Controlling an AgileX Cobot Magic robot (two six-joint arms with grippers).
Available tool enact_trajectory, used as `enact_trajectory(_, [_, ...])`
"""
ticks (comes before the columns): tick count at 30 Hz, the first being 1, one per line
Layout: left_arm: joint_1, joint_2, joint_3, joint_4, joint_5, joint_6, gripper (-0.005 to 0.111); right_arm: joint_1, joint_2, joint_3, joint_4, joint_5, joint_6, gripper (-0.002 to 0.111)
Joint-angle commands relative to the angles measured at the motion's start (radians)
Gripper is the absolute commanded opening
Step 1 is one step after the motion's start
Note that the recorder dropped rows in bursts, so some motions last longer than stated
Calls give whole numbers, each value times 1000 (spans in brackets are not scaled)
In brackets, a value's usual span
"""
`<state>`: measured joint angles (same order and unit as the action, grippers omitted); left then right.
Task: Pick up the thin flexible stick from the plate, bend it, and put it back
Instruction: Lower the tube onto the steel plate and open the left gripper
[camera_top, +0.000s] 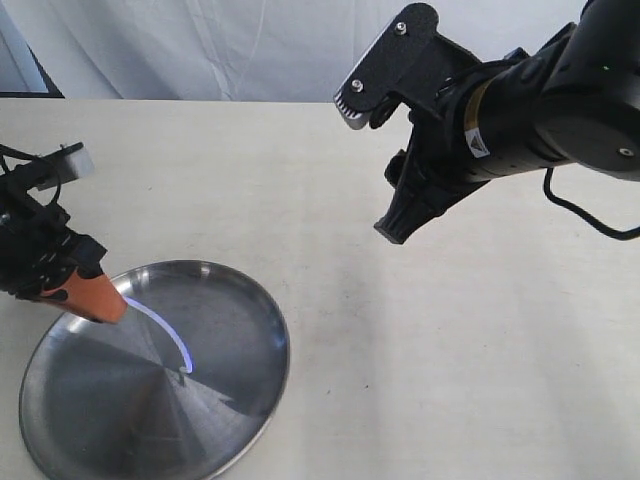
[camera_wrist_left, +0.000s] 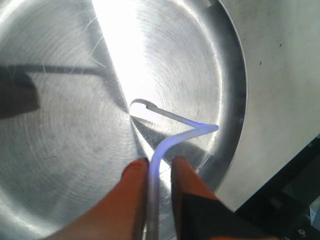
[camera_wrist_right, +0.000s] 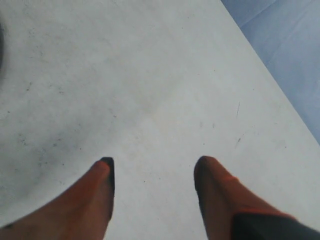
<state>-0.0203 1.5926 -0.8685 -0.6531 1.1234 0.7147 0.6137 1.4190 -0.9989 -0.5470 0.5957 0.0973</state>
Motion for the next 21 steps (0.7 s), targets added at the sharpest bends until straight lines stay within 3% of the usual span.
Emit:
enact_trajectory(1, [0,-10,4,-7,-3,-5,38,2,-9,-1,-5,-8,8,50])
enact_trajectory(5, [0,-10,4,-11,-3,-5,46,2,-9,-1,-5,-8,9,50])
enact_trajectory(21, [0,-10,4,-111,-26,54,46,2,-9,-1,-5,-8,9,50])
